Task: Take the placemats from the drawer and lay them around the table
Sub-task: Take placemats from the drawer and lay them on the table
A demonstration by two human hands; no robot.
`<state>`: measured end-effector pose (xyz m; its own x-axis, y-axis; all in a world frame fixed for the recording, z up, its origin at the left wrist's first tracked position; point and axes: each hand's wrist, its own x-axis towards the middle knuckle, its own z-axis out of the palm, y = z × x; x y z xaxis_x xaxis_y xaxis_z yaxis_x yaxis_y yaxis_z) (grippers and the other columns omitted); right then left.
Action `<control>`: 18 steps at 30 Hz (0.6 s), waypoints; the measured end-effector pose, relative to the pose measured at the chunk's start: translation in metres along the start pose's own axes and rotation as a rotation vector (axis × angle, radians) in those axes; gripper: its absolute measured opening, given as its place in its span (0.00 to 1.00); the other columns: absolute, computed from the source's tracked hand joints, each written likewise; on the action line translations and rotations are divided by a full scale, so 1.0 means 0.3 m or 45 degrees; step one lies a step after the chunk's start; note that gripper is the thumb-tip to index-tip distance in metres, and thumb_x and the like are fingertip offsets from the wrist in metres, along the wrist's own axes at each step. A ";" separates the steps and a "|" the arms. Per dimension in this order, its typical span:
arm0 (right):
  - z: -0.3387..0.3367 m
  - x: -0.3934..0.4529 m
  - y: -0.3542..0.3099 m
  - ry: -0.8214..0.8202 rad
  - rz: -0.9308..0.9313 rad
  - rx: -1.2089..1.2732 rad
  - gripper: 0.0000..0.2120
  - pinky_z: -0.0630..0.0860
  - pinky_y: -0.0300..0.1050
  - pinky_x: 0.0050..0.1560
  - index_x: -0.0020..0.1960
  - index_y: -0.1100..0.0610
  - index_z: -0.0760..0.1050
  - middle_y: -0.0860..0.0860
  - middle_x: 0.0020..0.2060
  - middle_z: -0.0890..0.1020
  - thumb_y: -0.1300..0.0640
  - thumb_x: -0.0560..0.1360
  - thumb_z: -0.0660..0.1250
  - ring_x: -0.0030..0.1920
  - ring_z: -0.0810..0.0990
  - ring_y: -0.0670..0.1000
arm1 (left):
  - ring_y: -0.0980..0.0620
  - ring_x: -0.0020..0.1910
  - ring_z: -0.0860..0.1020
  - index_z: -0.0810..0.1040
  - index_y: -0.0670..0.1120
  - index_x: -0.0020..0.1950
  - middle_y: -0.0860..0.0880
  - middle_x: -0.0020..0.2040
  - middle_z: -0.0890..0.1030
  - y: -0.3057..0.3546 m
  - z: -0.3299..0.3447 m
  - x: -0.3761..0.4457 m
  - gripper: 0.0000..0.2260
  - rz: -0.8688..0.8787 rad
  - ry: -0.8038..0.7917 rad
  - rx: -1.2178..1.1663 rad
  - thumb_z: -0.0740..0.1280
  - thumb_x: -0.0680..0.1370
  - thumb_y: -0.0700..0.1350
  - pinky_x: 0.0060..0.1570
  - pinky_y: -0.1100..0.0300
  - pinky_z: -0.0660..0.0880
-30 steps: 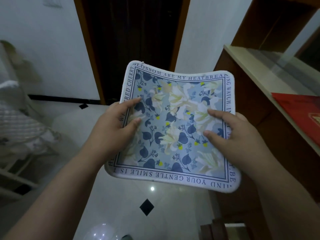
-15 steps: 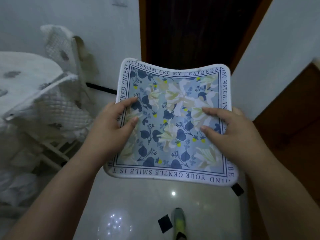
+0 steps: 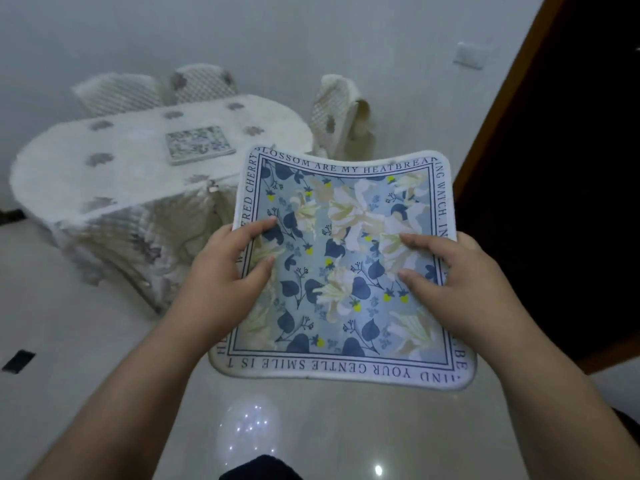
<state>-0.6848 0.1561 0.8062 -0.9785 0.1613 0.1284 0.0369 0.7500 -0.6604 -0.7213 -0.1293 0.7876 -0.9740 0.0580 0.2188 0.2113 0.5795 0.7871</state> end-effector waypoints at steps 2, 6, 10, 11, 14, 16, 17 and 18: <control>0.039 0.051 -0.016 -0.081 -0.063 -0.001 0.22 0.68 0.37 0.61 0.66 0.40 0.78 0.43 0.60 0.72 0.50 0.73 0.75 0.58 0.75 0.43 | 0.70 0.58 0.74 0.76 0.62 0.69 0.65 0.59 0.74 -0.024 -0.025 -0.015 0.21 -0.086 0.063 0.010 0.71 0.79 0.44 0.64 0.62 0.71; 0.115 0.157 -0.048 -0.204 -0.131 0.010 0.22 0.69 0.38 0.61 0.66 0.39 0.77 0.43 0.60 0.72 0.49 0.73 0.75 0.58 0.74 0.43 | 0.73 0.59 0.72 0.76 0.62 0.69 0.66 0.61 0.73 -0.088 -0.054 -0.002 0.22 -0.188 0.154 0.009 0.70 0.79 0.43 0.64 0.60 0.72; 0.183 0.274 -0.090 -0.255 -0.180 -0.020 0.22 0.68 0.36 0.61 0.67 0.39 0.77 0.41 0.58 0.71 0.49 0.73 0.75 0.57 0.73 0.42 | 0.76 0.57 0.70 0.75 0.63 0.70 0.64 0.60 0.73 -0.158 -0.068 0.068 0.22 -0.250 0.189 0.005 0.69 0.79 0.44 0.64 0.61 0.71; 0.198 0.305 -0.101 -0.256 -0.190 -0.036 0.22 0.67 0.36 0.60 0.67 0.39 0.76 0.41 0.58 0.70 0.49 0.74 0.74 0.57 0.73 0.41 | 0.73 0.57 0.72 0.75 0.63 0.70 0.63 0.61 0.73 -0.176 -0.072 0.096 0.22 -0.261 0.194 0.014 0.69 0.79 0.44 0.63 0.60 0.71; 0.247 0.407 -0.133 -0.266 -0.186 -0.110 0.23 0.67 0.37 0.59 0.68 0.39 0.75 0.41 0.59 0.69 0.48 0.74 0.73 0.57 0.70 0.41 | 0.63 0.59 0.74 0.74 0.65 0.70 0.61 0.62 0.73 -0.240 -0.084 0.200 0.22 -0.277 0.181 0.012 0.69 0.80 0.45 0.62 0.60 0.71; 0.281 0.475 -0.157 -0.269 -0.170 -0.147 0.23 0.69 0.39 0.58 0.68 0.38 0.74 0.41 0.60 0.69 0.47 0.75 0.73 0.57 0.70 0.41 | 0.62 0.61 0.74 0.74 0.65 0.70 0.61 0.62 0.74 -0.290 -0.093 0.279 0.22 -0.282 0.156 -0.014 0.69 0.80 0.46 0.62 0.60 0.70; 0.298 0.511 -0.170 -0.267 -0.166 -0.162 0.23 0.69 0.39 0.59 0.69 0.38 0.74 0.42 0.60 0.68 0.46 0.75 0.73 0.57 0.70 0.42 | 0.63 0.61 0.74 0.74 0.66 0.70 0.61 0.63 0.74 -0.317 -0.099 0.323 0.22 -0.278 0.147 -0.019 0.69 0.80 0.46 0.62 0.60 0.70; 0.314 0.547 -0.186 -0.262 -0.166 -0.178 0.23 0.69 0.39 0.59 0.69 0.38 0.74 0.41 0.59 0.68 0.47 0.75 0.73 0.56 0.70 0.42 | 0.64 0.59 0.75 0.74 0.66 0.70 0.61 0.63 0.74 -0.343 -0.106 0.366 0.22 -0.272 0.141 -0.022 0.69 0.80 0.46 0.61 0.60 0.71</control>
<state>-0.8665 0.0801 0.7944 -0.9969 -0.0653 0.0435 -0.0784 0.8392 -0.5381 -0.8474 -0.2084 0.7491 -0.9822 -0.1543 0.1071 0.0035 0.5553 0.8317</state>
